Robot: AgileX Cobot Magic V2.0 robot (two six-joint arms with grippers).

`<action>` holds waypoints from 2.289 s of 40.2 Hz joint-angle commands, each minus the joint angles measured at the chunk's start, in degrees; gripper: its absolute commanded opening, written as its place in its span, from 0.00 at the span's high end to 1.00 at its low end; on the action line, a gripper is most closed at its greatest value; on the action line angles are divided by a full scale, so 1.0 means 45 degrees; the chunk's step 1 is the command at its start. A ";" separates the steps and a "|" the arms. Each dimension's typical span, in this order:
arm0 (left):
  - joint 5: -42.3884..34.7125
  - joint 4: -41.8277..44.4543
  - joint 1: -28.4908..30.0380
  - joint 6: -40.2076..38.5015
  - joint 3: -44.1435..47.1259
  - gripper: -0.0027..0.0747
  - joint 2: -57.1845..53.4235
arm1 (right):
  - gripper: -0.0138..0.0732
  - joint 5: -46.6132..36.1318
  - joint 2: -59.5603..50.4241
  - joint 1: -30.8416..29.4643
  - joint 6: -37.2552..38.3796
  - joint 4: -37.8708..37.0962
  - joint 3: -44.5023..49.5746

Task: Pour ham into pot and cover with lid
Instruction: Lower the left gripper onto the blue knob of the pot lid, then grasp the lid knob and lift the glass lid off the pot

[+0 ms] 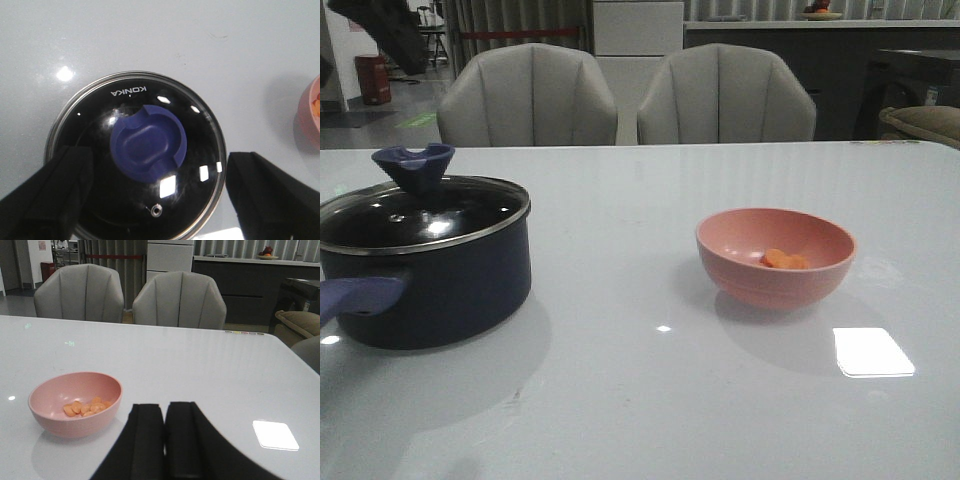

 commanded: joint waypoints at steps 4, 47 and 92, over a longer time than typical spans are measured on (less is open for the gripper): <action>0.0734 0.0927 -0.0096 -0.1650 -0.1874 0.21 0.1210 | 0.67 -0.1079 -0.0269 -0.0064 -0.0107 -0.0141 -0.0067; 0.2807 0.2590 -0.1052 -0.4324 -0.3654 0.21 0.3842 | 0.67 -0.1079 -0.0269 -0.0064 -0.0107 -0.0141 -0.0067; 0.2247 0.3453 -0.1052 -0.4220 -0.3654 0.51 0.2665 | 0.67 -0.1079 -0.0269 -0.0064 -0.0107 -0.0141 -0.0067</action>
